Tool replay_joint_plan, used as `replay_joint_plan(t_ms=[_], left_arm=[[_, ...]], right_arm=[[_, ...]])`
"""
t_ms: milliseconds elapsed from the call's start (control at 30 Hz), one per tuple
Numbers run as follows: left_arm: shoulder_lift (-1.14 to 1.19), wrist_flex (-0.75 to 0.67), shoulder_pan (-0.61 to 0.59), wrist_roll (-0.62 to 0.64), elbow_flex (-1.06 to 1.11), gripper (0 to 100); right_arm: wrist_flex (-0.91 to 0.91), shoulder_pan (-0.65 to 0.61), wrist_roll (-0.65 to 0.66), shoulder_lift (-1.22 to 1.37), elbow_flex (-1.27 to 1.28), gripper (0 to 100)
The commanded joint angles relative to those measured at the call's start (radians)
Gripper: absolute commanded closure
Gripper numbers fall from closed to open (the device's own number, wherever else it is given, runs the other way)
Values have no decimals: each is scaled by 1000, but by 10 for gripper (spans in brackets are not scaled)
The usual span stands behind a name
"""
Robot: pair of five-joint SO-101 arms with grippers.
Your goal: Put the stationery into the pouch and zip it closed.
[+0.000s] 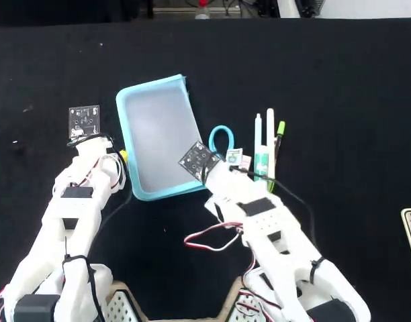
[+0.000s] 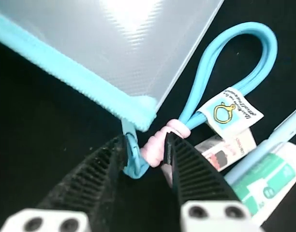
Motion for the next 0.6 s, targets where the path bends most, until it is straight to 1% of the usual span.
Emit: replay_joint_plan(t_ms=[0,100,167,200,267,300,333,433,567], left_arm=[[-5,-11,5,-2,-5,845],[-5,-11,5,-2,-5,845],[-5,-11,5,-2,-5,845],[-5,-11,5,-2,-5,845],[-5,-11,5,-2,-5,845],[-5,-11,5,-2,-5,845],[-5,-11,5,-2,-5,845],[-5,-11,5,-2,-5,845],[-5,-12,7,-2,-5,845]], right_arm=[[-83,6,8,2,8,871],[-81,8,14,2,10,871],[-81,8,51,2,13,880],[-78,9,68,2,13,903],[-61,11,95,-4,5,982],[-57,11,107,-4,1,991],[-43,12,112,-4,-8,979],[25,11,71,-5,-51,988],[129,6,-49,-4,-124,984]])
